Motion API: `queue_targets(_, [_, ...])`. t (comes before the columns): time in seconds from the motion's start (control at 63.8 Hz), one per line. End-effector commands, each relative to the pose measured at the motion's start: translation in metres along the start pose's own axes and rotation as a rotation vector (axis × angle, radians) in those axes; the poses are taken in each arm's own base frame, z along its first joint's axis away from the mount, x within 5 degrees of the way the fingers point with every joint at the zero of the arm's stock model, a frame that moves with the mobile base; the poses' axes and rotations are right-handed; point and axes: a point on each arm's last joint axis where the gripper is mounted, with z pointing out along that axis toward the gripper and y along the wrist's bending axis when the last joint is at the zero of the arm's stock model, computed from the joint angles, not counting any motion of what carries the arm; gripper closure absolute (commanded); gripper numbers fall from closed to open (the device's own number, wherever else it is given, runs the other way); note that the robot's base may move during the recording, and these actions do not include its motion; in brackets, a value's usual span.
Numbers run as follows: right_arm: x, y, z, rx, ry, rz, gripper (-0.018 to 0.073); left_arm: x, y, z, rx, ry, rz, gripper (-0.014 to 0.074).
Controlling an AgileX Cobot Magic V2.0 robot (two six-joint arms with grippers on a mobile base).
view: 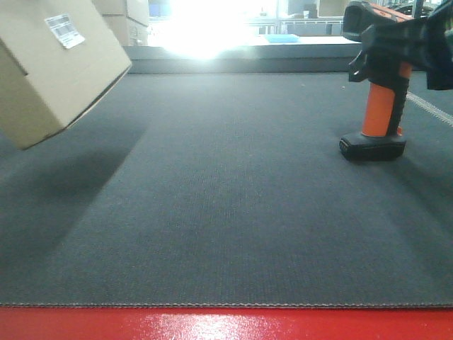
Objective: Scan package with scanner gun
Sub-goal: 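Lower the scanner back onto the table and open the right gripper, then lower the tan box onto the table and release with the left gripper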
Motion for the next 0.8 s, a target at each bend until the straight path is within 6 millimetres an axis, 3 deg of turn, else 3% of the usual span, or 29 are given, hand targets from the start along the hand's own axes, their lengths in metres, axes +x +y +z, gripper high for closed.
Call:
queue_targets(0.0, [-0.007,0.001,-0.015,-0.013,-0.014,-0.012,0.0,-0.002,-0.001,-0.008,-0.037,-0.028,0.02,0.0708])
queue_targets(0.094, [-0.011,0.002,-0.031,-0.027,-0.037,-0.011,0.0016,-0.006,0.002,-0.011,-0.084,-0.037,0.037,0.0708])
queue_targets(0.173, [-0.016,0.003,-0.047,-0.041,-0.063,-0.011,0.0102,-0.01,0.005,-0.011,-0.116,-0.042,0.051,0.0708])
queue_targets(0.235, [-0.018,0.003,-0.058,-0.05,-0.077,-0.022,0.0239,-0.016,0.008,-0.009,-0.133,-0.045,0.059,0.0708])
queue_targets(0.361, [-0.028,0.003,-0.084,-0.065,-0.13,-0.077,0.0608,-0.024,0.016,0.0,-0.198,-0.033,0.066,0.0708])
queue_targets(0.423, [-0.031,0.002,-0.094,-0.061,-0.151,-0.1,0.0725,-0.025,0.018,0.007,-0.242,-0.012,0.091,0.0708])
queue_targets(0.596, [-0.04,-0.013,-0.119,-0.002,-0.216,-0.094,0.0713,-0.027,0.019,0.03,-0.363,0.049,0.119,0.0708])
queue_targets(0.784, [-0.043,-0.029,-0.13,0.087,-0.237,-0.102,0.0713,-0.027,0.017,0.043,-0.361,0.072,0.105,0.0708])
